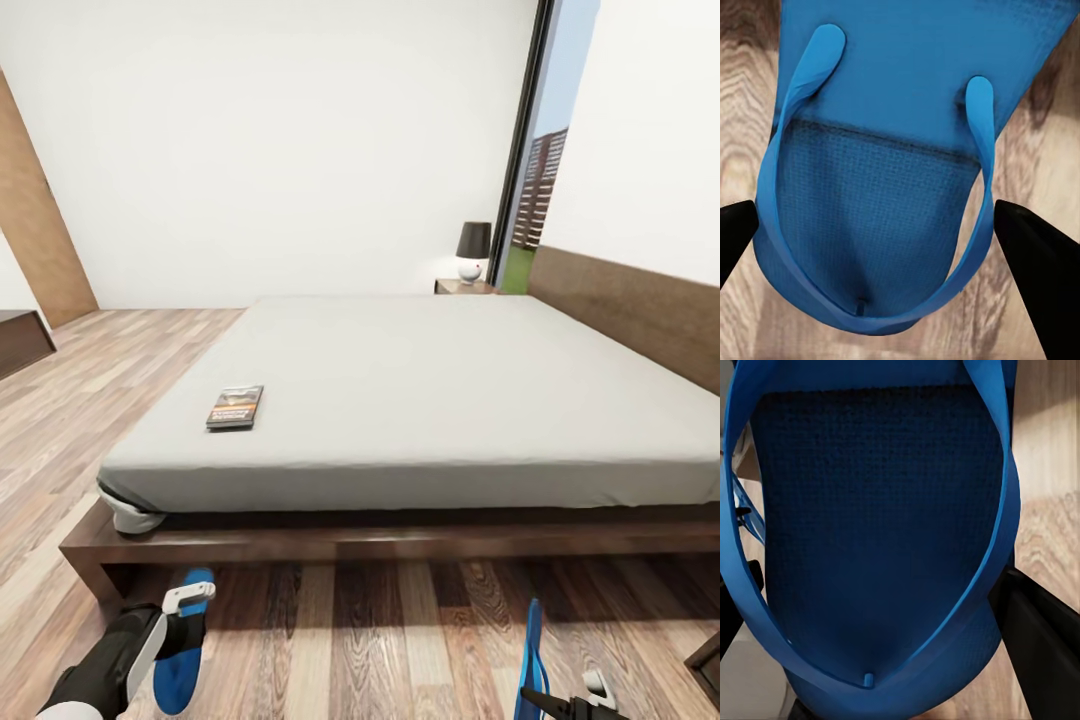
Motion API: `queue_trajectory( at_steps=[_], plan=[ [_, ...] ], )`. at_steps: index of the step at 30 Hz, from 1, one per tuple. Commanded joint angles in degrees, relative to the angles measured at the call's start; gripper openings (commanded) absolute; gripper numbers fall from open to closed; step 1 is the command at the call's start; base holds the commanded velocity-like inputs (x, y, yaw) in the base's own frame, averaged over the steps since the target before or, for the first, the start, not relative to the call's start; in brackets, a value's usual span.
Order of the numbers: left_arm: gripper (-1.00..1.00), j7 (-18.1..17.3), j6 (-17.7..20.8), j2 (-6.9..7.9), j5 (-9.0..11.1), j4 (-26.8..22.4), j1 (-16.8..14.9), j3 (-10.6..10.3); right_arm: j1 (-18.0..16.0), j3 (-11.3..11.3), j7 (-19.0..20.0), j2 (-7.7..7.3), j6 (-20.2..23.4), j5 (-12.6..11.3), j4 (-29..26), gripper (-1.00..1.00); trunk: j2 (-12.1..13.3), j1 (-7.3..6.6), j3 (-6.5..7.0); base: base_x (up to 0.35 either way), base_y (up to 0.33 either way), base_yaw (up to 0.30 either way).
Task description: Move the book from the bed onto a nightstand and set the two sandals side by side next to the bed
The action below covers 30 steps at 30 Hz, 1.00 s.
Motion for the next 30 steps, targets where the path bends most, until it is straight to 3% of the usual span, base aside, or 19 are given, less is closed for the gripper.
queue_trajectory(
  at_steps=[1,30],
  plan=[
    [-1.0,-0.09,0.3,-0.04,0.25,-0.08,-0.04,0.16,-0.02,-0.52,0.15,0.0,0.6,0.16,-0.01,-1.0,-0.04,0.01,-0.28,0.0,0.0,0.0],
    [-1.0,-0.18,0.11,-0.09,0.23,-0.08,-0.02,0.07,-0.03,-0.52,0.08,0.02,0.51,0.19,-0.01,-1.0,-0.43,0.76,-6.71,0.0,0.0,0.0]
  ],
)
